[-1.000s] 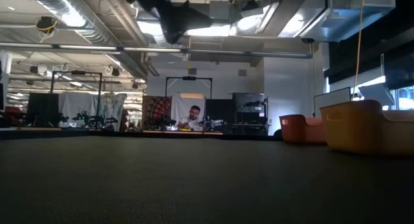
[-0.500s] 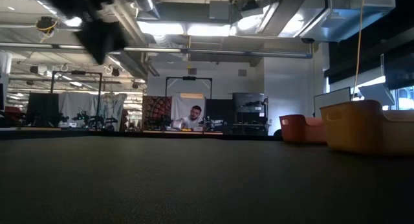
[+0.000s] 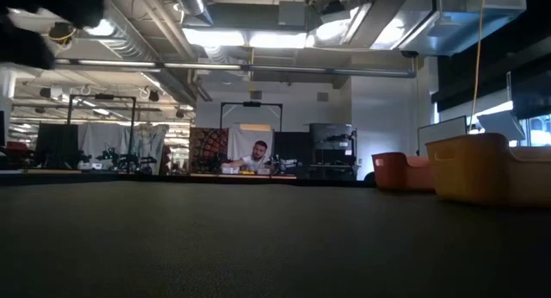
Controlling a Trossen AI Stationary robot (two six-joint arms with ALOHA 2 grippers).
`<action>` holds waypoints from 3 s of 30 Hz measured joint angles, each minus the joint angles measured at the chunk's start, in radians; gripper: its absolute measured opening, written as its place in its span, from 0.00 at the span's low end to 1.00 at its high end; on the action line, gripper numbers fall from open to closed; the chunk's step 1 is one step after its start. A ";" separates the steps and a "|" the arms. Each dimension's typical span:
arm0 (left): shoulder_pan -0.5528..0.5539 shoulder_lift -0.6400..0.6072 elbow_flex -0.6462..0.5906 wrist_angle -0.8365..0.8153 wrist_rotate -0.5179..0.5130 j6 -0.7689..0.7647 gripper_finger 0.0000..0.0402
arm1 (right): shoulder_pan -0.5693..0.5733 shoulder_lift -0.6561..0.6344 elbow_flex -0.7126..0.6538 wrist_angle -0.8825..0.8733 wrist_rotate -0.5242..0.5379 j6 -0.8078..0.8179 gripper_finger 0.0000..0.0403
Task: Sort produce into baskets
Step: Put the yellow lemon into the black bin
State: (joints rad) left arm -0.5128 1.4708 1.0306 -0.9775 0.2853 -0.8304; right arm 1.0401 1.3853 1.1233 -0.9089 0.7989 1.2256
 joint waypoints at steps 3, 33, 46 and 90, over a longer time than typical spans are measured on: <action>-0.035 0.000 0.000 -0.018 0.052 -0.086 0.70 | 0.000 0.000 0.000 0.000 -0.008 0.000 0.66; -0.332 0.279 0.000 0.186 0.426 -0.903 0.70 | 0.000 0.000 -0.001 -0.013 -0.031 -0.073 0.66; -0.404 0.344 -0.051 0.261 0.503 -0.945 0.70 | 0.000 0.000 -0.001 -0.006 -0.032 -0.073 0.66; -0.110 -0.050 -0.067 0.282 -0.133 -0.440 0.51 | 0.000 0.000 -0.001 -0.006 -0.096 -0.068 0.66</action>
State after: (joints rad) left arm -0.6224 1.4208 0.9638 -0.6955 0.1520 -1.2707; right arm 1.0401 1.3853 1.1225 -0.9153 0.7031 1.1577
